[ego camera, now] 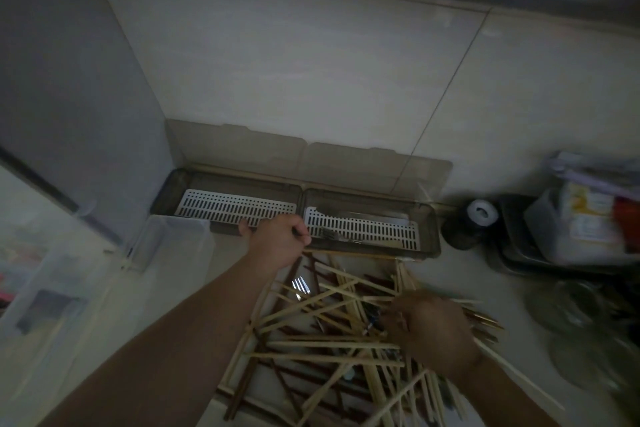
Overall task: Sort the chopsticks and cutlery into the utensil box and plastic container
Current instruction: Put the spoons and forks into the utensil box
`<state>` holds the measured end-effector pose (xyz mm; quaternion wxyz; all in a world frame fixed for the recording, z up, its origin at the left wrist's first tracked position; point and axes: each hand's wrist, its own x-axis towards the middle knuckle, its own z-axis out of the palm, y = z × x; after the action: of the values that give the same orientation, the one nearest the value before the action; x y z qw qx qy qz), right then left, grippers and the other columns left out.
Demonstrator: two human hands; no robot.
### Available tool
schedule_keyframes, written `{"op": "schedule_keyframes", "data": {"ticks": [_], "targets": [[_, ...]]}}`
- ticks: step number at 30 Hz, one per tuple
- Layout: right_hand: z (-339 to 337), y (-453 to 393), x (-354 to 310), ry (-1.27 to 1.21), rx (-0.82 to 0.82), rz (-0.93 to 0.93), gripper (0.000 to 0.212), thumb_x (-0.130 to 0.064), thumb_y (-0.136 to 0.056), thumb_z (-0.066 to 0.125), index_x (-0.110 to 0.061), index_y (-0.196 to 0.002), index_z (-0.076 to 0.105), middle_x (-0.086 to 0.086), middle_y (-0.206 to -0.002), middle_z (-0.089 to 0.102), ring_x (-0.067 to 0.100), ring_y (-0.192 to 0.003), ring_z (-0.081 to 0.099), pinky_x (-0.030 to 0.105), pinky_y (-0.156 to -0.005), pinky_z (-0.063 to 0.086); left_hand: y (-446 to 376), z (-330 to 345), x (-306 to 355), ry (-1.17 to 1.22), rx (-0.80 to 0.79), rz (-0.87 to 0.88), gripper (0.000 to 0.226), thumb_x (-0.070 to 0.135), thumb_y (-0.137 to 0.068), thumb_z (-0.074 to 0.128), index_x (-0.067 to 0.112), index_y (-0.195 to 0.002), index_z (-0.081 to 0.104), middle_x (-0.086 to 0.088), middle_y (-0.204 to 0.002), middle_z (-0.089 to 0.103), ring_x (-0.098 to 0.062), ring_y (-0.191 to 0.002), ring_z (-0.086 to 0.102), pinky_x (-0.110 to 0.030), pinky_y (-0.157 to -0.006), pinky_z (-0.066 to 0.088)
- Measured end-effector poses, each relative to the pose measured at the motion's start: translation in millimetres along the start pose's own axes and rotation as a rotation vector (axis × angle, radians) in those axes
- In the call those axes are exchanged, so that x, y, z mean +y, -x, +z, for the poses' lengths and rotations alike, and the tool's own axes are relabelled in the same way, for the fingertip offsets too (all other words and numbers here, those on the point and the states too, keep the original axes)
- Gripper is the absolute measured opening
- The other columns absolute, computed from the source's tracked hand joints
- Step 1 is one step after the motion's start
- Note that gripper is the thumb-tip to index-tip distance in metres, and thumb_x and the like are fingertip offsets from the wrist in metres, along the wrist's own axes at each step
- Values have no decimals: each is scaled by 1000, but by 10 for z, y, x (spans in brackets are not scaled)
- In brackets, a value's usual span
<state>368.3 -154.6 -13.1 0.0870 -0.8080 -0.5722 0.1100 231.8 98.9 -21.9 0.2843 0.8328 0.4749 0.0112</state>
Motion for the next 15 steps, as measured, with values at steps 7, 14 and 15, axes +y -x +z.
{"op": "schedule_keyframes", "data": {"ticks": [7, 14, 15], "targets": [[120, 38, -237, 4, -183, 245, 36, -65, -85, 44, -37, -96, 64, -11, -90, 65, 8, -80, 61, 25, -60, 47, 1, -10, 12, -23, -7, 3, 12, 42, -87, 62, 36, -77, 61, 21, -91, 57, -13, -112, 55, -59, -113, -2], [127, -76, -329, -18, -226, 314, 30, -53, -88, 49, -30, -80, 66, -9, -72, 61, 10, -70, 59, 22, -51, 36, -8, 10, -7, -6, -1, 5, 12, 42, -87, 63, 34, -78, 62, 20, -91, 62, -13, -110, 57, -58, -113, -2], [130, -79, -325, -16, -212, 324, 30, -53, -87, 49, -29, -79, 65, -9, -72, 60, 10, -69, 58, 23, -50, 35, -8, 10, -6, -7, 0, 7, 11, 42, -87, 63, 34, -79, 63, 20, -90, 61, -13, -110, 57, -58, -113, -2]]}}
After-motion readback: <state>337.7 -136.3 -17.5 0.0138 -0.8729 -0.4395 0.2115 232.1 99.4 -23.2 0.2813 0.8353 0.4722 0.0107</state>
